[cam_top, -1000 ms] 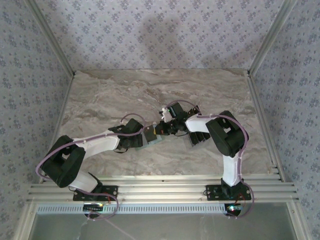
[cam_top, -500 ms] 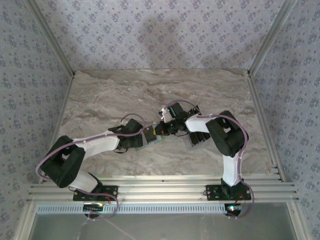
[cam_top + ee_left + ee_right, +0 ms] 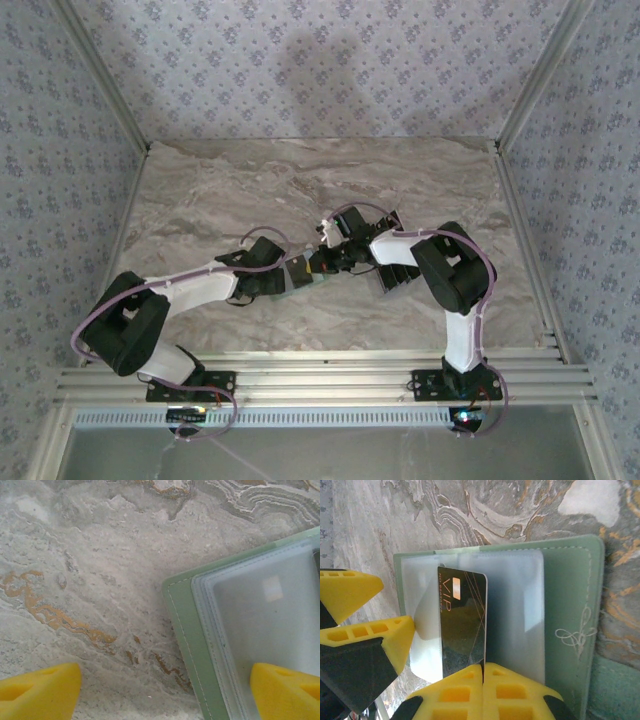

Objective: Put the credit cards into the card holder
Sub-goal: Insert the credit card into the card slot.

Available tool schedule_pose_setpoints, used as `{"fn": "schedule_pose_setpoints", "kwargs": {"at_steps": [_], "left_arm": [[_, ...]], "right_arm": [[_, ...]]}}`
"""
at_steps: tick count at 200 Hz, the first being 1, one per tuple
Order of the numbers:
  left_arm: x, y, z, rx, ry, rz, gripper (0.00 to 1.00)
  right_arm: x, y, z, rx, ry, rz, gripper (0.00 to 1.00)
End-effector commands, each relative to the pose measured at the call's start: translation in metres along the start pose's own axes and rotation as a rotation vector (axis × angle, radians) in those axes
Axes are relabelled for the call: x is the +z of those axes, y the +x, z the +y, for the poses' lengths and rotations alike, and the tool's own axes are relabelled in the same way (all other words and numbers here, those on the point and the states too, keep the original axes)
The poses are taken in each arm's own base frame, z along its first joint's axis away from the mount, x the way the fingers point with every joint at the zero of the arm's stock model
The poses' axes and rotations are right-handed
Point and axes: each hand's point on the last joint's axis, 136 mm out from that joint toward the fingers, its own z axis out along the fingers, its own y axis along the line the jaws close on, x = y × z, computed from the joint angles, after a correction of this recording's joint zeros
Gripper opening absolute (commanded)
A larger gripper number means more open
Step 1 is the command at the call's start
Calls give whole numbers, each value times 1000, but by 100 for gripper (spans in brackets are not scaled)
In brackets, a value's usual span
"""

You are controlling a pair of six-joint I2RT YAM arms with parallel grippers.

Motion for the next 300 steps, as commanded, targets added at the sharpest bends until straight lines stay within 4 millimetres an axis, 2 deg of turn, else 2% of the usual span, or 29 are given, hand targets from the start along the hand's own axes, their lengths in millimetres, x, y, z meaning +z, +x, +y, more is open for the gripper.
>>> {"fn": "schedule_pose_setpoints", "kwargs": {"at_steps": [1, 95, 170, 205, 239, 266, 278, 292, 295, 300], "left_arm": [[5, 22, 31, 38, -106, 70, 87], [5, 21, 31, 33, -103, 67, 87], [6, 20, 28, 33, -93, 65, 87], [0, 10, 24, 20, -79, 42, 88], [-22, -16, 25, -46, -41, -28, 90], [-39, -28, 32, -106, -8, -61, 91], [-44, -29, 38, -124, -8, -69, 91], [-47, -26, 44, -140, -17, -65, 91], [-47, -24, 45, -143, -20, -61, 91], [-47, -22, 48, -150, -26, -57, 91]], "right_arm": [[7, 14, -1, -1, 3, 54, 0], [16, 9, 4, -5, 7, 56, 0], [28, 17, 13, -15, 15, 78, 0], [29, 17, 21, -22, 23, 85, 0], [14, 7, 35, -38, 34, 61, 18], [-2, 0, 47, -57, 49, 39, 44], [-7, 0, 48, -61, 62, 38, 49], [-13, 1, 45, -57, 92, 35, 51], [-17, -9, 53, -72, 91, 13, 51], [-19, -10, 53, -73, 109, 12, 50]]}}
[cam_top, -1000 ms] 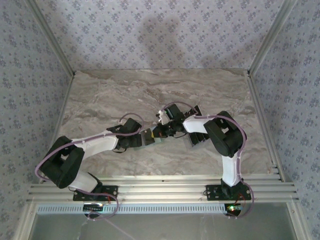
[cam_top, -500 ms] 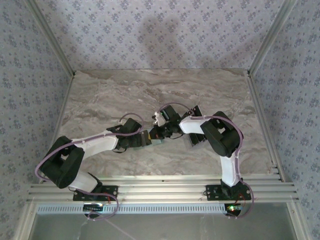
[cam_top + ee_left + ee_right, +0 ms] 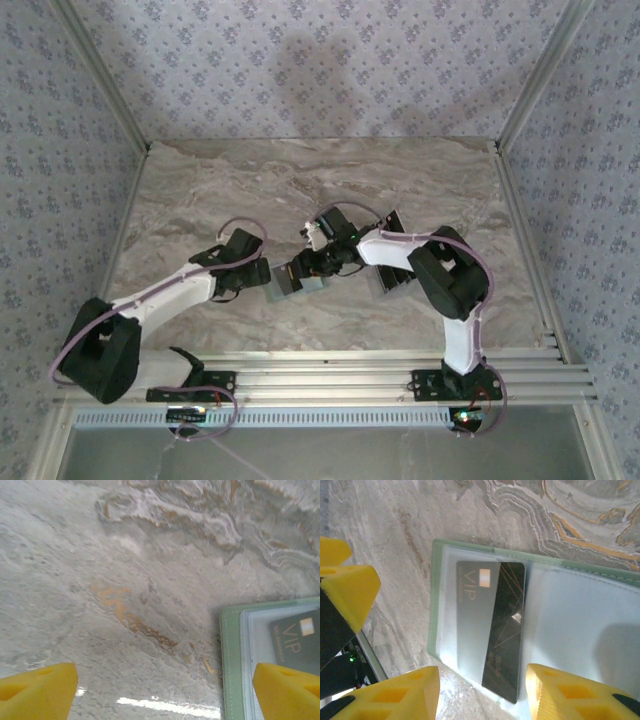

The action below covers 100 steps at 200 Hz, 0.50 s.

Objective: Put the credit cards into the card holder
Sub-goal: Insert the credit card into the card slot.

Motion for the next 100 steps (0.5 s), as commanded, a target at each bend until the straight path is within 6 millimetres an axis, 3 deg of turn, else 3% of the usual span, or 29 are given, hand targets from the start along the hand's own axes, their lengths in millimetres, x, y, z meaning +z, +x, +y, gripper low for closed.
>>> {"fn": "schedule_pose_setpoints", "kwargs": {"at_steps": [1, 17, 39, 49, 100], "left_arm": [[-9, 3, 11, -18, -30, 18, 91], [-9, 11, 18, -31, -47, 36, 91], [-7, 22, 27, -42, -68, 53, 91], [-6, 25, 31, -43, -76, 57, 91], [2, 39, 38, -30, -97, 93, 91]], "right_arm": [[-22, -15, 11, -25, 61, -33, 50], [-25, -14, 1, -17, 139, -20, 43], [-23, -13, -10, -9, 232, 10, 18], [-21, -12, -15, -8, 261, 23, 11], [-6, -5, -24, -48, 379, 77, 2]]}}
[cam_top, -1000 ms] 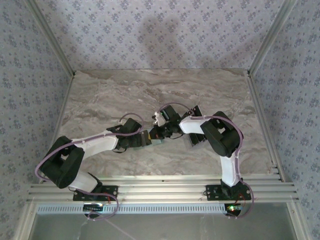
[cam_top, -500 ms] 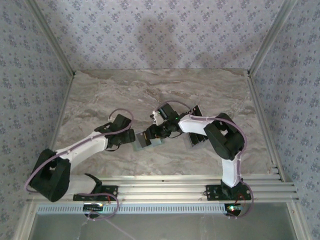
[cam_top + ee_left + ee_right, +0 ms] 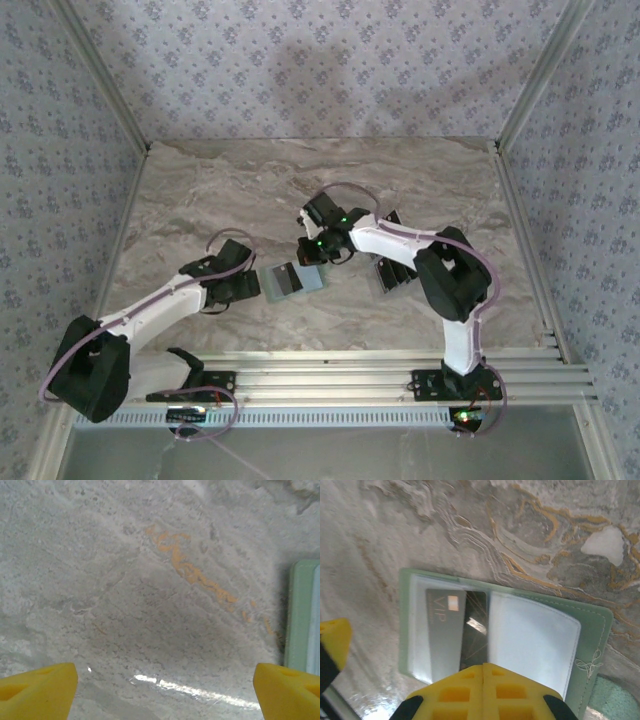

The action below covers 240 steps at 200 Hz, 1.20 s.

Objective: Put the credit cards into the card holder
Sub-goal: Insert the credit card into the card slot.

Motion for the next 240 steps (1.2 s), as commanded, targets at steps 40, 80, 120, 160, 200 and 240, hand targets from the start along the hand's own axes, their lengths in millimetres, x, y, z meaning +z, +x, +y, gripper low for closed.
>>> {"fn": "schedule_pose_setpoints", "kwargs": {"at_steps": [40, 80, 120, 160, 200, 240], "left_arm": [[12, 6, 0, 11, -21, 36, 91], [22, 9, -4, 32, -26, 60, 91], [29, 11, -6, 40, -25, 68, 91], [34, 13, -9, 44, -19, 73, 91], [35, 11, -13, 39, -6, 66, 91], [37, 13, -16, 45, 0, 72, 91]], "right_arm": [[21, 24, -15, -49, 161, 107, 2], [33, 31, -15, -61, 178, 133, 2], [38, 36, -8, -71, 171, 145, 1], [42, 40, 6, -73, 136, 154, 1], [45, 39, 21, -74, 103, 150, 1], [50, 36, 34, -60, 54, 148, 1]]}}
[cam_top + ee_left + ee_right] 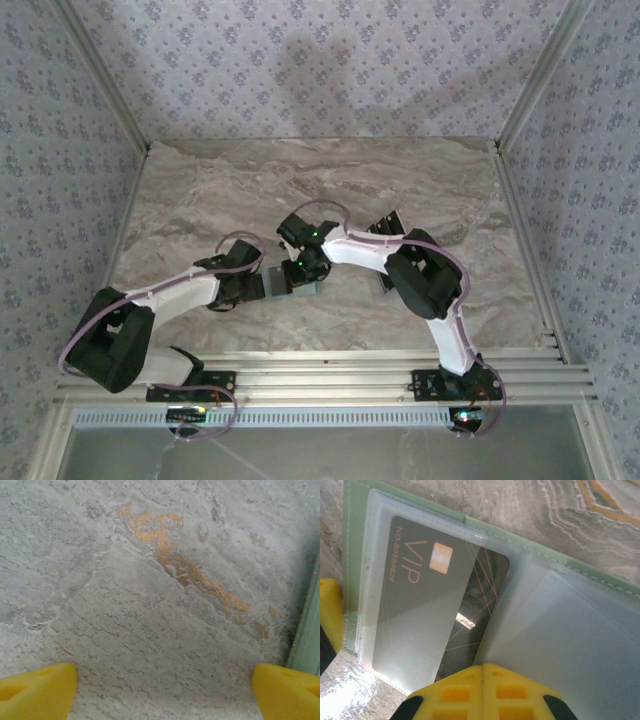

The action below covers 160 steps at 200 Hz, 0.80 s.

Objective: Put the credit cards into the card holder
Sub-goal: Insert the credit card into the card slot.

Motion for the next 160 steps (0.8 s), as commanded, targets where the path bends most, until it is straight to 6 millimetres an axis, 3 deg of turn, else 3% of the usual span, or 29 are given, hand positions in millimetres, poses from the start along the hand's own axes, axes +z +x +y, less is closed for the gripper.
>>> {"fn": "schedule_pose_setpoints", "kwargs": {"at_steps": [1, 58, 96, 126, 160], "left_arm": [[6, 3, -7, 13, 22, 6, 91], [5, 2, -11, 15, 32, 3, 91], [-5, -8, -8, -2, 33, -20, 91], [-8, -12, -2, -14, 26, -28, 91], [-11, -17, 2, -26, 29, -40, 91]], "right_arm": [[3, -4, 15, 17, -53, 8, 1], [-1, -8, 19, 53, -107, 2, 1], [-18, -2, -11, 94, -81, -26, 2], [-20, 5, -39, 132, -53, -19, 2], [-33, -6, -34, 121, -75, -60, 3]]}}
